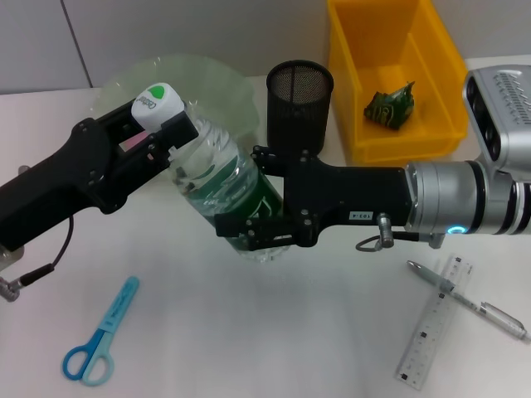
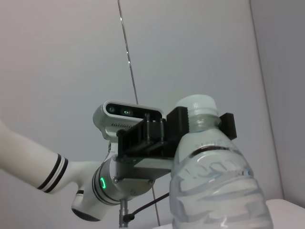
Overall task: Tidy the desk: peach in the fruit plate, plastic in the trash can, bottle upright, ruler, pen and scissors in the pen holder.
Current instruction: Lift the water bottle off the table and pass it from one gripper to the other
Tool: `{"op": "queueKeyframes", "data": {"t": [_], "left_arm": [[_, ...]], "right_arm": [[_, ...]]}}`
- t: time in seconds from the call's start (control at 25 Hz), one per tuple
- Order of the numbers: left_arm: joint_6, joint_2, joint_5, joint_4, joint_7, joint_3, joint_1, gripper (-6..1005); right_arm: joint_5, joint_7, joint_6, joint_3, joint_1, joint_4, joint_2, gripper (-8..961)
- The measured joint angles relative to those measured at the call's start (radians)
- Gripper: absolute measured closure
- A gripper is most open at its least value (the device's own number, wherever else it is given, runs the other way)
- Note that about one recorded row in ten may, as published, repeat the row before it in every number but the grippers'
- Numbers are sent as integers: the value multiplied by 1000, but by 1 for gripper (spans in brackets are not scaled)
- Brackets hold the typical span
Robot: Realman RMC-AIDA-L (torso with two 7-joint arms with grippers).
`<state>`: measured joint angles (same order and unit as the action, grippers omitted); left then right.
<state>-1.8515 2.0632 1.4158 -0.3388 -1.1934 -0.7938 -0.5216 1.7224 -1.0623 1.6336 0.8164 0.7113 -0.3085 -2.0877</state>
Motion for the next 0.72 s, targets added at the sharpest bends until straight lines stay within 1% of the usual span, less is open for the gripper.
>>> {"op": "queueKeyframes", "data": {"t": [0.52, 0.72], "left_arm": [[-1, 0, -1, 0, 0, 8, -1, 550], [-3, 0, -2, 0, 0, 9, -3, 549]], "right_arm": [[9, 1, -14, 5, 0, 1, 0, 118], [10, 1, -35, 37, -3, 1, 0, 119]]}}
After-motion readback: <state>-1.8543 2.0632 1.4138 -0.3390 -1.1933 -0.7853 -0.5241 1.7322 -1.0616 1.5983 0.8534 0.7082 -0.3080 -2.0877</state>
